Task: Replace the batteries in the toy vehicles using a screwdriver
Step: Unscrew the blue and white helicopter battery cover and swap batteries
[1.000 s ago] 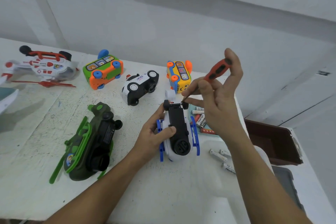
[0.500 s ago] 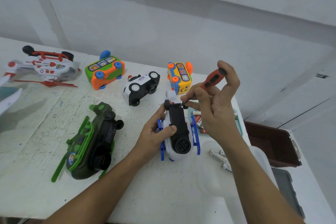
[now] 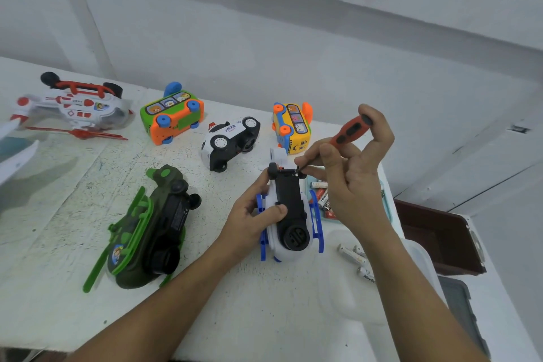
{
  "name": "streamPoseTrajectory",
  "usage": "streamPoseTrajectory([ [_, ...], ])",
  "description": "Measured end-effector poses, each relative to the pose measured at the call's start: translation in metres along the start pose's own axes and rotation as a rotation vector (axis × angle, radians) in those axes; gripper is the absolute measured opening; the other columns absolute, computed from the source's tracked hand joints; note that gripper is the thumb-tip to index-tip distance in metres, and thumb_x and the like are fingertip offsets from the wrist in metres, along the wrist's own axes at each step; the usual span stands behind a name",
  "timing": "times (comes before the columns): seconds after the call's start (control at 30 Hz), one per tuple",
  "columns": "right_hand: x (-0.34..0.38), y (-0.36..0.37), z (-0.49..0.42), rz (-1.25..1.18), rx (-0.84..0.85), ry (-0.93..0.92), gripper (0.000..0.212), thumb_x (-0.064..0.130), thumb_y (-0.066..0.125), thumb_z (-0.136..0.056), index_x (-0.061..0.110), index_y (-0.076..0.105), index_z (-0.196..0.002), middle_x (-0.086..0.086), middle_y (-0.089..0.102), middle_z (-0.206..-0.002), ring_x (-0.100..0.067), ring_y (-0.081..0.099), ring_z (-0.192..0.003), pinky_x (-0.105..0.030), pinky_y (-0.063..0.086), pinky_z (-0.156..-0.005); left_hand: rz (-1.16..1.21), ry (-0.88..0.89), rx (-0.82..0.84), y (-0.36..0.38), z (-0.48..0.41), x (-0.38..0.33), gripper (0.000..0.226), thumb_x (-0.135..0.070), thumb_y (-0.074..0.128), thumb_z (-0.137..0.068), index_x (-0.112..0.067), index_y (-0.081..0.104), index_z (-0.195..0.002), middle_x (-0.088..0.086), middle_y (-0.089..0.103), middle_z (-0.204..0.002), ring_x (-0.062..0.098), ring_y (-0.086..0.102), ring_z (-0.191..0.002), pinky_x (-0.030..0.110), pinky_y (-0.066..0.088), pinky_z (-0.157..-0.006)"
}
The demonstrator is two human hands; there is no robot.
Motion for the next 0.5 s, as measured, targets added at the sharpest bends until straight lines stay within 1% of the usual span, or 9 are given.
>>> streamPoseTrajectory([
  [0.03,0.001,0.001,0.0,0.001,-0.001,-0.009,0.05,0.004,0.041,-0.102,0.037,0.017,-0.131,-0.016,0.062,-0.093,-0.029,0.07,-0.083,-0.048,0.059,-0.08,-0.007,0.001,-0.002,0.0,0.0,0.0,0.061,0.001,0.053,-0.094,-0.045,0.033,-0.13,-0.019,0.048,-0.111,-0.012,0.066,-0.081,0.014,0.054,-0.063],
  [0.07,0.002,0.001,0.0,0.005,-0.004,-0.023,0.05,0.004,0.043,-0.101,0.037,0.018,-0.13,-0.015,0.062,-0.096,-0.028,0.07,-0.083,-0.048,0.059,-0.078,-0.009,0.001,-0.005,-0.001,0.0,0.0,0.061,0.0,0.054,-0.094,-0.046,0.034,-0.129,-0.019,0.048,-0.112,-0.01,0.066,-0.083,0.014,0.055,-0.064],
  [0.17,0.006,0.003,-0.001,0.016,-0.014,-0.063,0.058,0.004,0.049,-0.099,0.047,0.022,-0.127,-0.005,0.064,-0.104,-0.026,0.072,-0.082,-0.047,0.059,-0.075,-0.009,-0.011,-0.011,-0.001,0.001,0.0,0.06,-0.004,0.056,-0.094,-0.054,0.039,-0.122,-0.017,0.049,-0.118,0.008,0.066,-0.096,0.022,0.059,-0.074],
  [0.2,0.006,0.004,-0.001,0.018,-0.019,-0.071,0.063,0.003,0.051,-0.098,0.052,0.023,-0.126,-0.001,0.065,-0.103,-0.024,0.072,-0.082,-0.046,0.059,-0.075,-0.012,-0.011,-0.012,-0.001,0.001,0.0,0.06,-0.004,0.057,-0.094,-0.054,0.038,-0.122,-0.017,0.048,-0.119,0.008,0.066,-0.096,0.022,0.059,-0.074],
  [0.3,0.007,0.004,-0.003,0.054,-0.036,-0.105,0.074,0.002,0.061,-0.093,0.06,0.027,-0.123,0.004,0.065,-0.096,-0.018,0.071,-0.079,-0.044,0.059,-0.074,-0.018,-0.003,-0.014,-0.001,0.001,0.0,0.062,-0.003,0.056,-0.094,-0.051,0.034,-0.125,-0.019,0.046,-0.115,-0.009,0.065,-0.088,0.013,0.054,-0.067],
  [0.33,0.008,0.004,-0.004,0.076,-0.044,-0.115,0.073,0.004,0.064,-0.091,0.061,0.031,-0.12,0.002,0.066,-0.097,-0.016,0.071,-0.079,-0.043,0.059,-0.074,-0.025,-0.006,-0.015,-0.001,0.001,0.0,0.061,-0.004,0.056,-0.094,-0.052,0.035,-0.125,-0.019,0.046,-0.116,-0.006,0.065,-0.09,0.013,0.055,-0.068],
  [0.4,0.011,0.002,-0.006,0.112,-0.095,-0.143,0.063,0.007,0.069,-0.089,0.055,0.04,-0.117,-0.003,0.066,-0.102,-0.014,0.072,-0.085,-0.039,0.06,-0.076,-0.019,-0.019,-0.015,-0.002,0.001,0.001,0.06,-0.006,0.057,-0.094,-0.054,0.038,-0.124,-0.017,0.047,-0.12,0.007,0.065,-0.097,0.022,0.058,-0.075],
  [0.43,0.013,0.001,-0.007,0.117,-0.127,-0.168,0.054,0.008,0.067,-0.09,0.047,0.044,-0.119,-0.006,0.066,-0.107,-0.015,0.071,-0.09,-0.037,0.06,-0.078,-0.016,-0.022,-0.017,-0.002,0.001,0.002,0.06,-0.006,0.057,-0.094,-0.056,0.039,-0.123,-0.016,0.047,-0.121,0.009,0.066,-0.098,0.024,0.059,-0.077],
  [0.5,0.019,-0.001,-0.009,0.108,-0.153,-0.227,0.033,0.007,0.055,-0.095,0.024,0.048,-0.122,-0.014,0.064,-0.117,-0.018,0.069,-0.101,-0.035,0.058,-0.08,-0.006,-0.022,-0.024,-0.003,0.001,0.001,0.061,-0.004,0.057,-0.094,-0.055,0.04,-0.122,-0.014,0.047,-0.121,0.003,0.068,-0.094,0.022,0.058,-0.073],
])
Point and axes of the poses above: each hand's wrist, its own z-axis away from the middle knuckle, its own y-axis out of the palm, x = y × z, the point moved 4 cm from there along -z, towards the middle knuckle
